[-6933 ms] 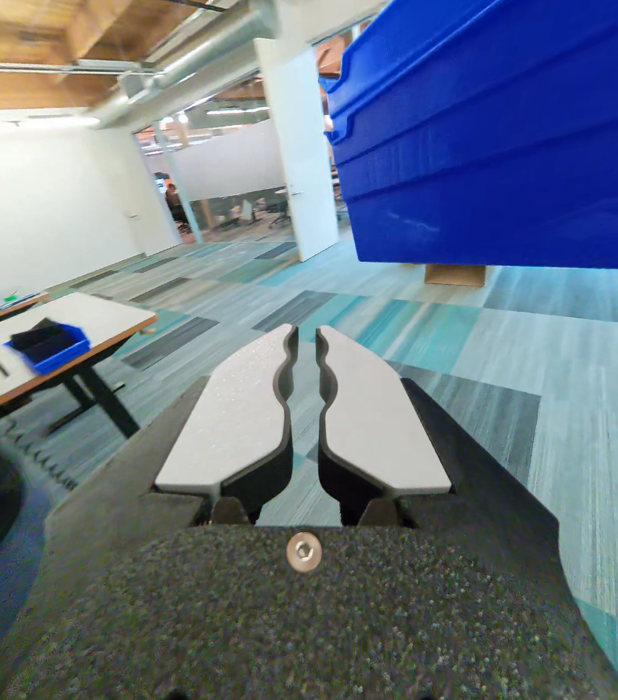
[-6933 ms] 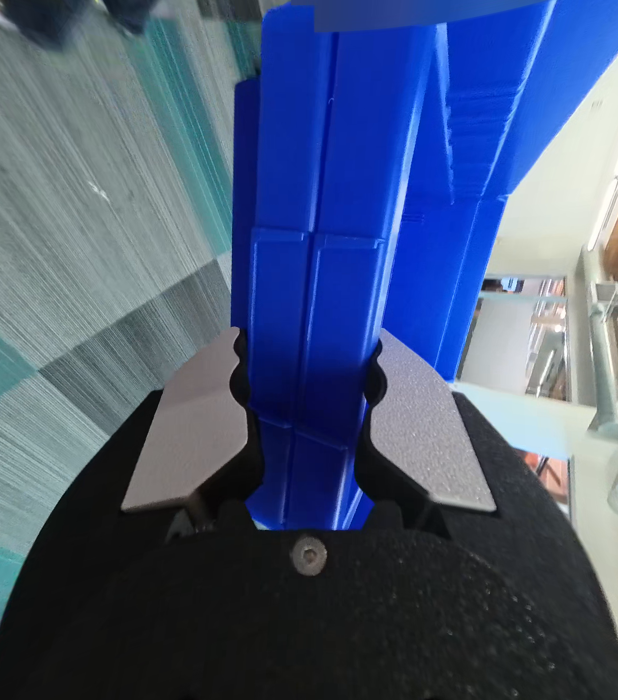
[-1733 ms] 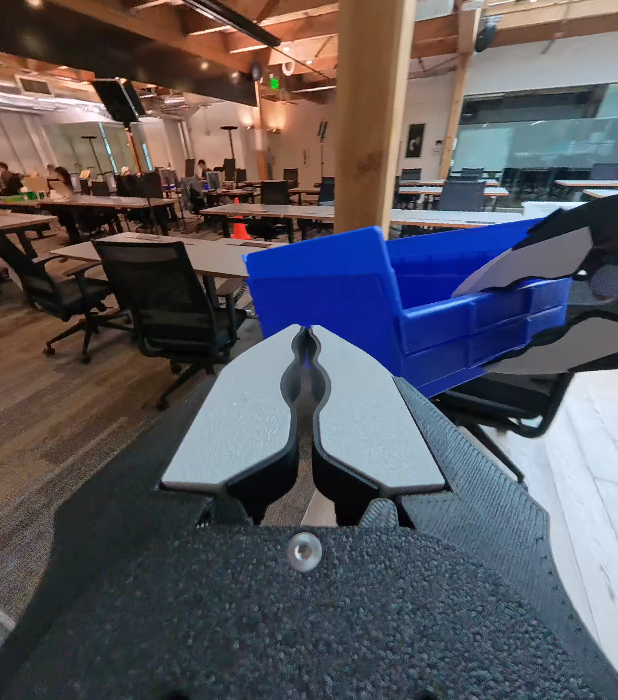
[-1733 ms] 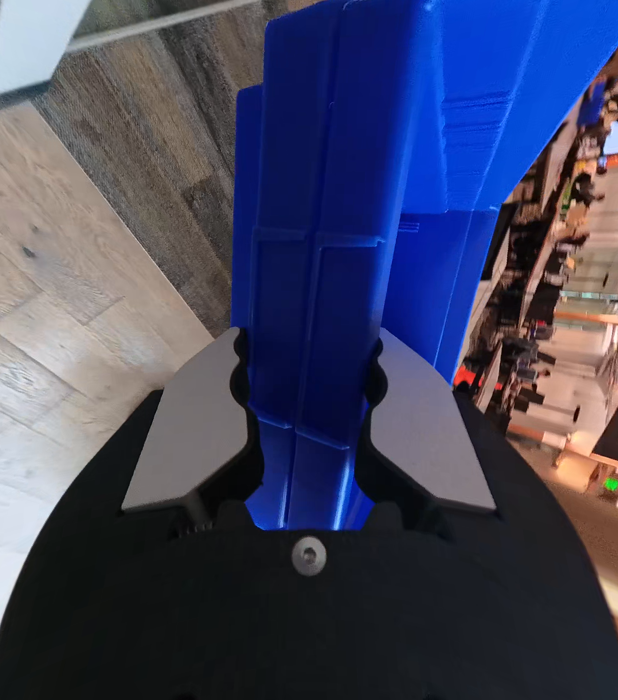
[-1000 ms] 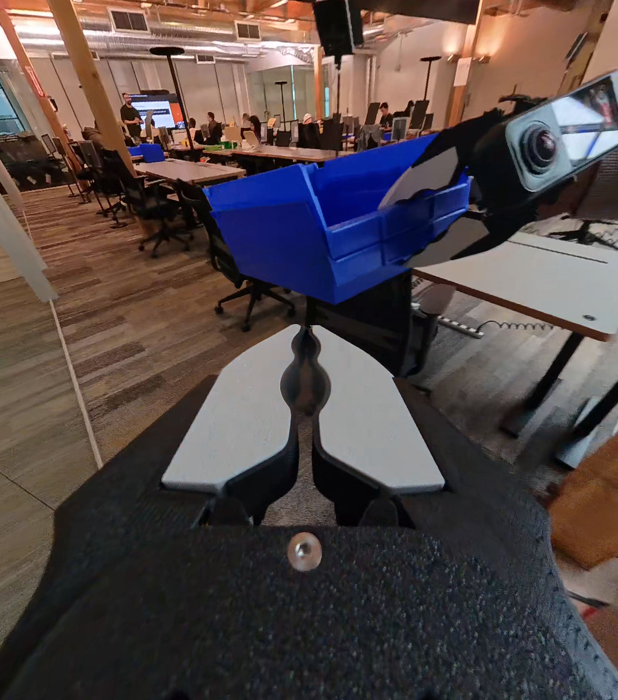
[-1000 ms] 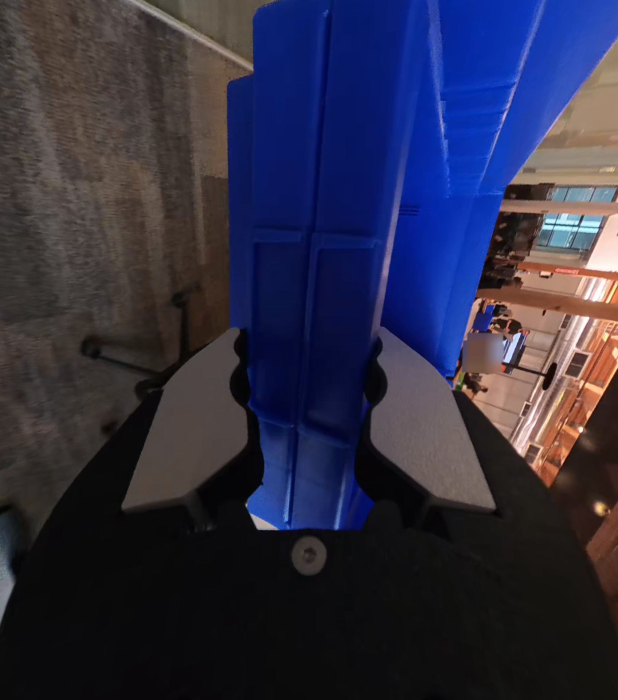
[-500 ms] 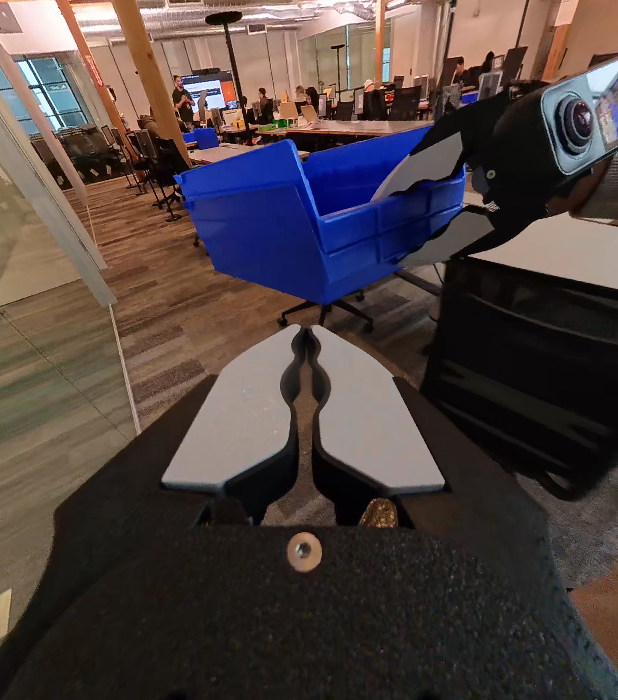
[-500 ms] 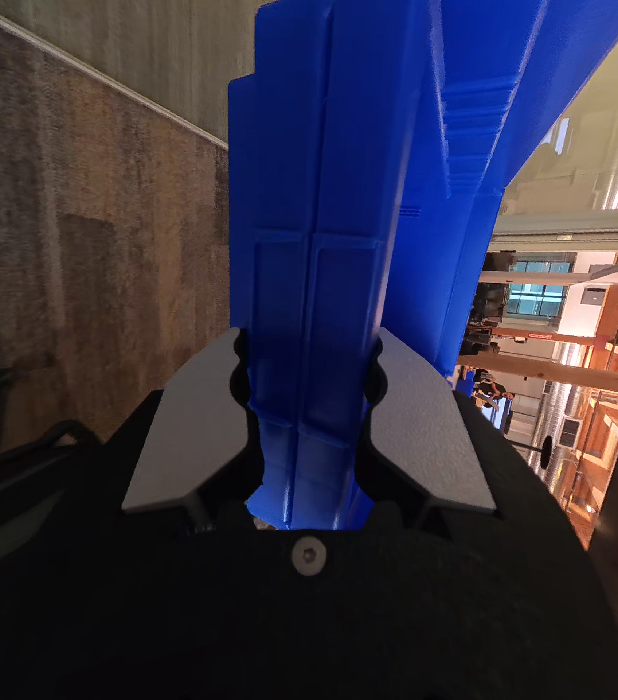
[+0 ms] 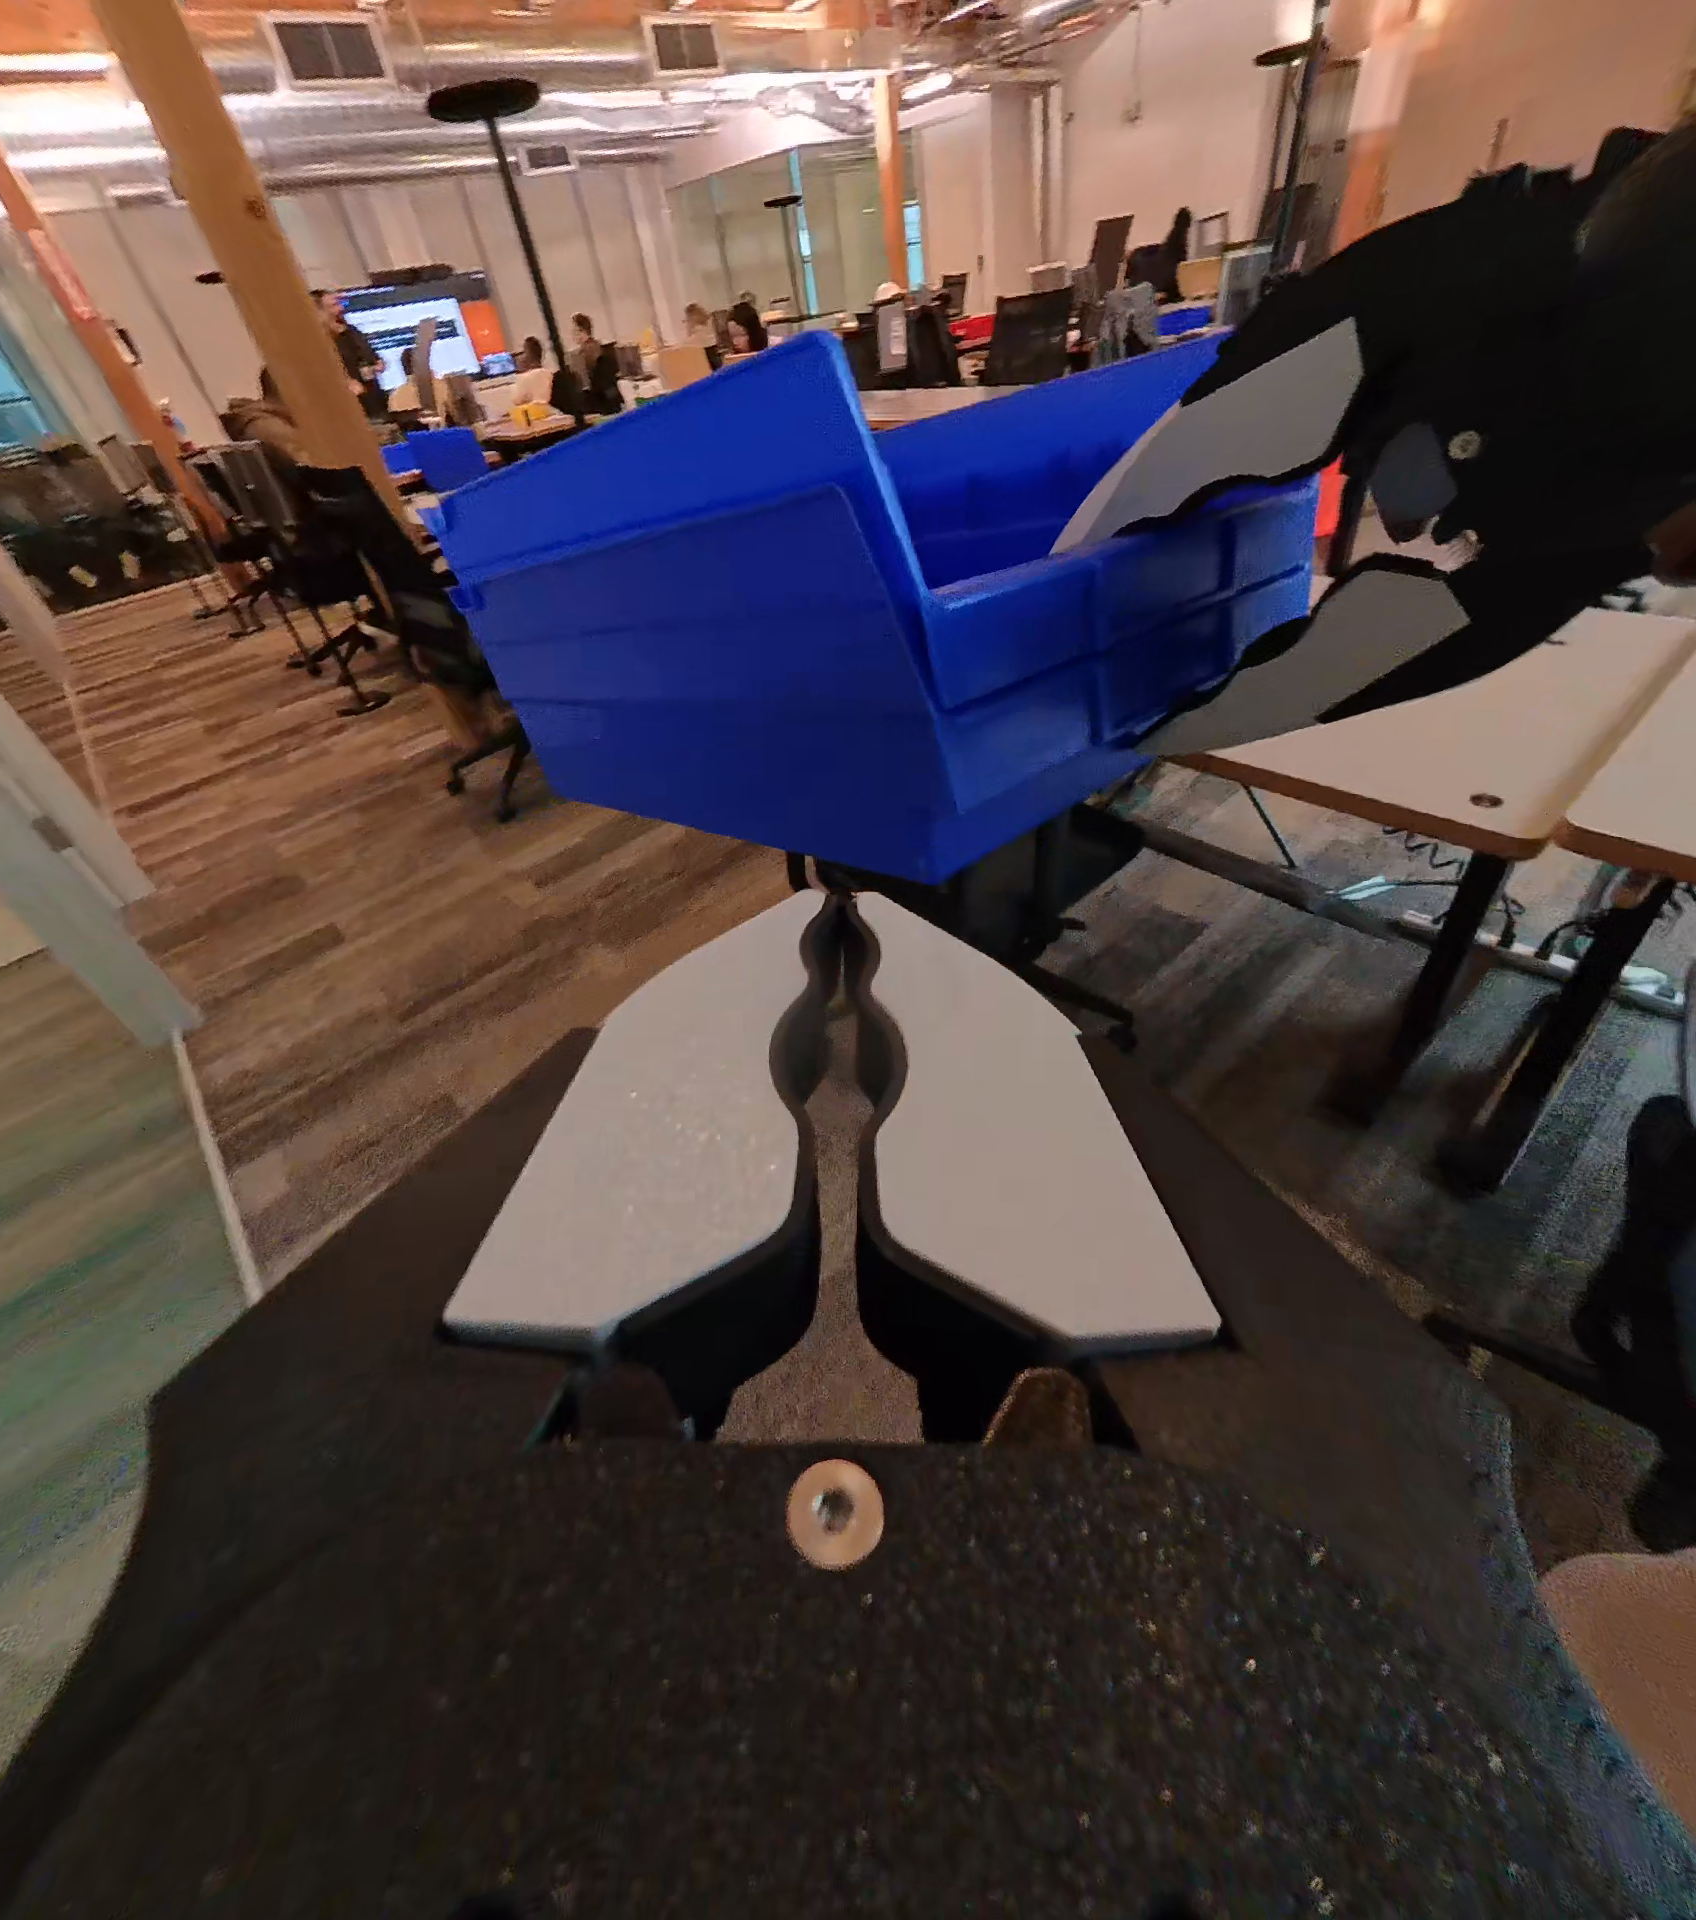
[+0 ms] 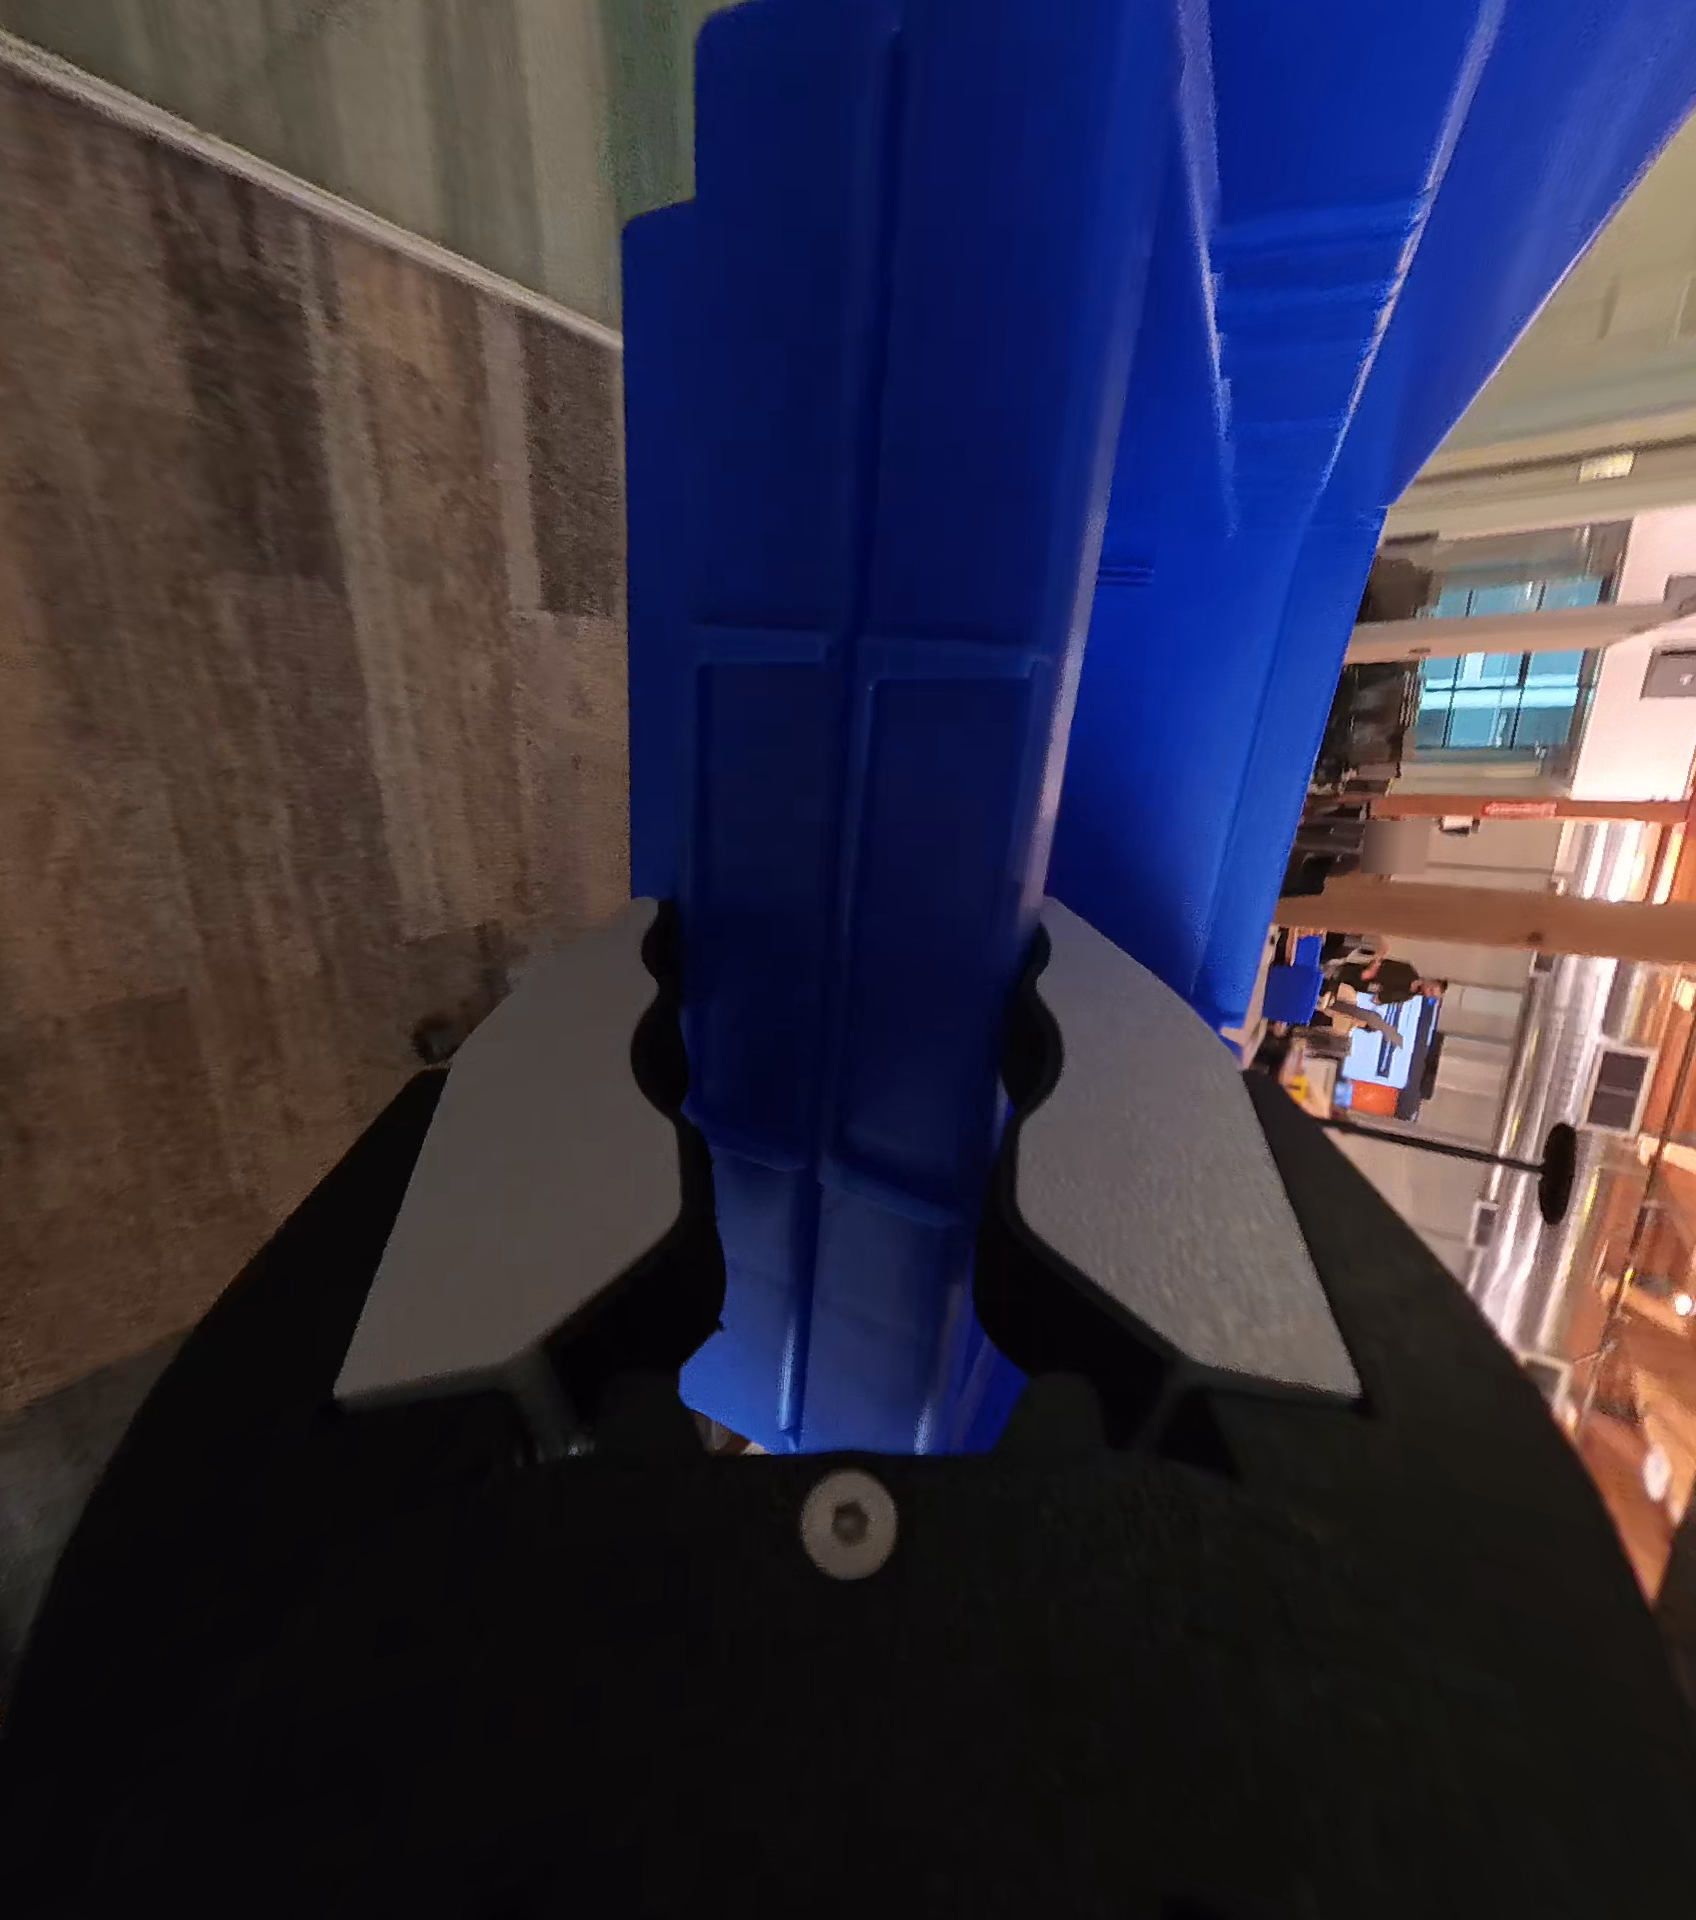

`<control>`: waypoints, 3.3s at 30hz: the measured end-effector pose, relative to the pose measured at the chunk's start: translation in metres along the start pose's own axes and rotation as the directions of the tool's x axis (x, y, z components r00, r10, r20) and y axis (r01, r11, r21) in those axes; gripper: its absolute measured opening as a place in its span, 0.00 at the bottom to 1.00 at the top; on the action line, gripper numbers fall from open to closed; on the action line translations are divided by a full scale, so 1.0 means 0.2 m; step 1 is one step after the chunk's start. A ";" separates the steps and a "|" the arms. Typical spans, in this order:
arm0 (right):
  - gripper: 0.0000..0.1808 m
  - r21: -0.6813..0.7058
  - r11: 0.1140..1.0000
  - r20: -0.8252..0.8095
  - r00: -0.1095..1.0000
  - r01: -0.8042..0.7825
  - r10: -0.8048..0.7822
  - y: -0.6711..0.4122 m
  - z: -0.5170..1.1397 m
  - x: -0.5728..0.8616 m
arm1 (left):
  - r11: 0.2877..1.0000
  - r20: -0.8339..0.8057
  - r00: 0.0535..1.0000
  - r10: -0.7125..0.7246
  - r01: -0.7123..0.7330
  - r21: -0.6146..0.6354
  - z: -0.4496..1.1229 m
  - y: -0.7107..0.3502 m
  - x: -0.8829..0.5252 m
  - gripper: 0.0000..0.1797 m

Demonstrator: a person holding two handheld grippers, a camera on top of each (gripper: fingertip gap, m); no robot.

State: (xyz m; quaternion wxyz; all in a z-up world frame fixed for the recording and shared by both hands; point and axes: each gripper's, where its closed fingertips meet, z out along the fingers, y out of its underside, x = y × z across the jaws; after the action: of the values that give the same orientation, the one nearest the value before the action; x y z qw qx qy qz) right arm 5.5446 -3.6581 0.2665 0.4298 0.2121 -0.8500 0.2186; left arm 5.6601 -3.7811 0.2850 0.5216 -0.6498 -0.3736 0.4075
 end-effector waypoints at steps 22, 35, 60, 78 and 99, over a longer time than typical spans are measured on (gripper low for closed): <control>0.33 -0.215 0.967 -0.039 0.990 -0.137 0.132 2.18 2.60 2.25 | 0.999 -0.128 0.991 -0.031 0.035 0.029 3.62 -0.35 -2.04 0.00; 0.33 -0.422 0.866 -0.117 0.963 -0.268 0.241 3.53 3.85 3.30 | 0.996 -0.423 0.902 0.081 -0.063 0.057 6.01 -0.41 -2.86 0.00; 0.33 -0.664 0.590 -0.258 0.881 -0.460 0.397 7.07 4.42 4.48 | 0.989 -0.780 0.608 0.147 -0.086 0.120 9.92 -1.08 -1.74 0.00; 0.33 -0.755 0.213 -0.490 0.749 -0.620 0.446 9.95 3.72 4.76 | 0.974 -0.903 0.372 0.212 -0.010 0.225 12.74 -1.82 0.21 0.00; 0.33 -0.800 0.145 -0.462 0.752 -0.582 0.469 13.88 2.69 4.79 | 0.998 -0.906 0.422 0.046 0.015 0.058 15.60 -2.24 2.83 0.00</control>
State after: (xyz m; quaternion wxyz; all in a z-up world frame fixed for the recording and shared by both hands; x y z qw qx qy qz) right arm 3.1613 -1.8616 0.2414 0.4090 -0.3848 -0.8146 -0.1449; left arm 2.9850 -2.0208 0.2590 0.6553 -0.7551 -0.0167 0.0095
